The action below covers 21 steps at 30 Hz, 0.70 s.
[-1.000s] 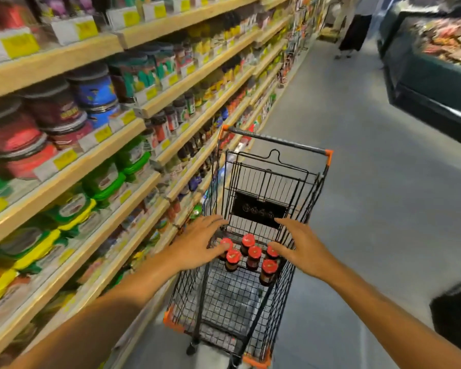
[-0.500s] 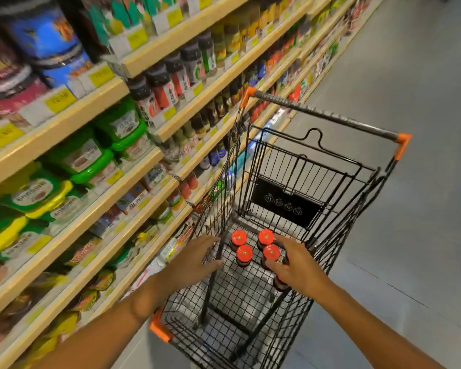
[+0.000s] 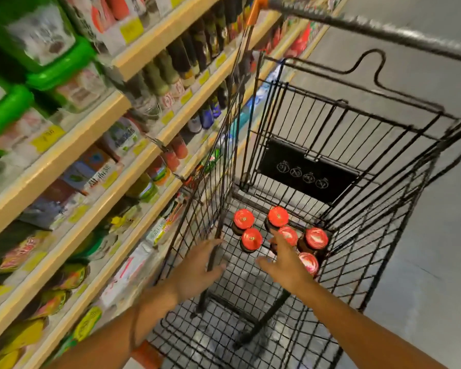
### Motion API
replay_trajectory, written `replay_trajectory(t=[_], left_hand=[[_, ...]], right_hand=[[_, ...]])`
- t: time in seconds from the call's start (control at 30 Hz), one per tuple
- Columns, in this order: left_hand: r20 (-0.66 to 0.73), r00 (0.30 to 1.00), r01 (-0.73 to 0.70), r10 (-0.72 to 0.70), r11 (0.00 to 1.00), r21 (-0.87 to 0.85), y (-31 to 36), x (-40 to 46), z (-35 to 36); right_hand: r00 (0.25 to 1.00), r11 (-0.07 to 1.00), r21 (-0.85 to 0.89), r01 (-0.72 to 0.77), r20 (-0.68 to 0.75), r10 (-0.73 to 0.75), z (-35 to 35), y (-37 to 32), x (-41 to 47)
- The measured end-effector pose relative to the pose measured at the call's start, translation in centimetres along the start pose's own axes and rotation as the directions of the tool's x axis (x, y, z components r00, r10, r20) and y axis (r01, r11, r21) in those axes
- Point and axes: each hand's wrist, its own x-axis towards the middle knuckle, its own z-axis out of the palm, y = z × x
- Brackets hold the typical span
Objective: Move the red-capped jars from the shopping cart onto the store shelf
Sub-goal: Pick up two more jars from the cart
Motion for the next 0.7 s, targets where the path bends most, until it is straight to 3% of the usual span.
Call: replay_trajectory(t=[0.2, 0.43, 0.7], left_hand=[[-0.01, 1.0, 0.013, -0.014, 0.996, -0.084, -1.5, 2.1, 0.7], [-0.023, 1.0, 0.019, -0.02, 0.998, -0.061, -3.0, 3.3, 1.6], [-0.009, 0.999, 0.047, -0.047, 0.999, 0.013, -3.4, 4.8, 1.9]], right_hand=[[0.994, 0.987, 0.131, -0.089, -0.047, 0.096, 3.7, 3.6, 4.8], [0.988, 0.965, 0.24, -0.108, -0.082, 0.131, 6.9, 6.8, 8.6], [0.985, 0.965, 0.236, -0.116, -0.096, 0.142, 8.1, 7.2, 10.5]])
